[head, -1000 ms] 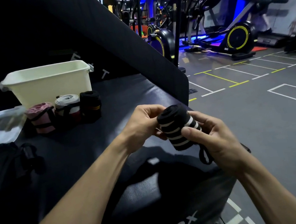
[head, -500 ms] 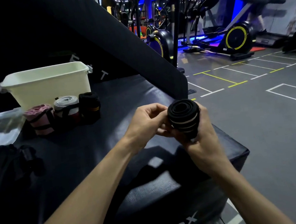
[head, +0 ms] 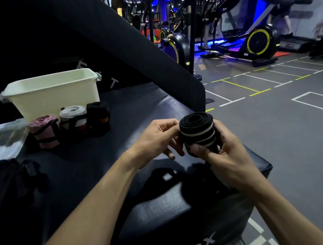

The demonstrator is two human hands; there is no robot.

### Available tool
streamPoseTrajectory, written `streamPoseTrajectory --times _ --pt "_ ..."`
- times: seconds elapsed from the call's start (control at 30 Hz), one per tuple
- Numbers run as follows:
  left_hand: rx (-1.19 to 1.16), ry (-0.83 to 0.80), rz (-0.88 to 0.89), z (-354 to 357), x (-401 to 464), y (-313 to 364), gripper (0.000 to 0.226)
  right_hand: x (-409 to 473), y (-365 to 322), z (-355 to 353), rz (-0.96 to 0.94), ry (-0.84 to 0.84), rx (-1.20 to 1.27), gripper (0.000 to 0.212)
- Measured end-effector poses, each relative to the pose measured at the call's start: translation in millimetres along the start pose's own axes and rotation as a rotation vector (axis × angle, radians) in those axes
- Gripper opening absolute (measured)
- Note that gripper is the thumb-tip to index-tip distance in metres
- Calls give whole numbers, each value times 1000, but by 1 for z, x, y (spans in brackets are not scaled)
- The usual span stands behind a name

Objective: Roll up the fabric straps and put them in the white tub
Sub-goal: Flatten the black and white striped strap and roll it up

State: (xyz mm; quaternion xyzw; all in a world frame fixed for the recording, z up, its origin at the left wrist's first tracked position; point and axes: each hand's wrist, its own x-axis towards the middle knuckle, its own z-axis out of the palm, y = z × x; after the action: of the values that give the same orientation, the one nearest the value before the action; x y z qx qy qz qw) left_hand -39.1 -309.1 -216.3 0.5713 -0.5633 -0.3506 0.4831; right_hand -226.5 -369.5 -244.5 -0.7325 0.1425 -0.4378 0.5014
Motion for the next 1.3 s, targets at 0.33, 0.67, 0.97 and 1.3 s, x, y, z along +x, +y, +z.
streamPoseTrajectory --times 0.33,0.67,0.97,1.3 --pt "-30 -47 84 -12 -6 8 41 -5 -3 -13 44 214 -235 53" --pt "-30 -64 225 -22 -8 10 53 -1 -2 -17 57 226 -73 56" --pt "-36 -67 214 -26 -8 8 54 -4 -6 -25 120 393 107 15" --pt "85 -32 199 -27 -6 4 56 3 0 -34 320 480 319 10"
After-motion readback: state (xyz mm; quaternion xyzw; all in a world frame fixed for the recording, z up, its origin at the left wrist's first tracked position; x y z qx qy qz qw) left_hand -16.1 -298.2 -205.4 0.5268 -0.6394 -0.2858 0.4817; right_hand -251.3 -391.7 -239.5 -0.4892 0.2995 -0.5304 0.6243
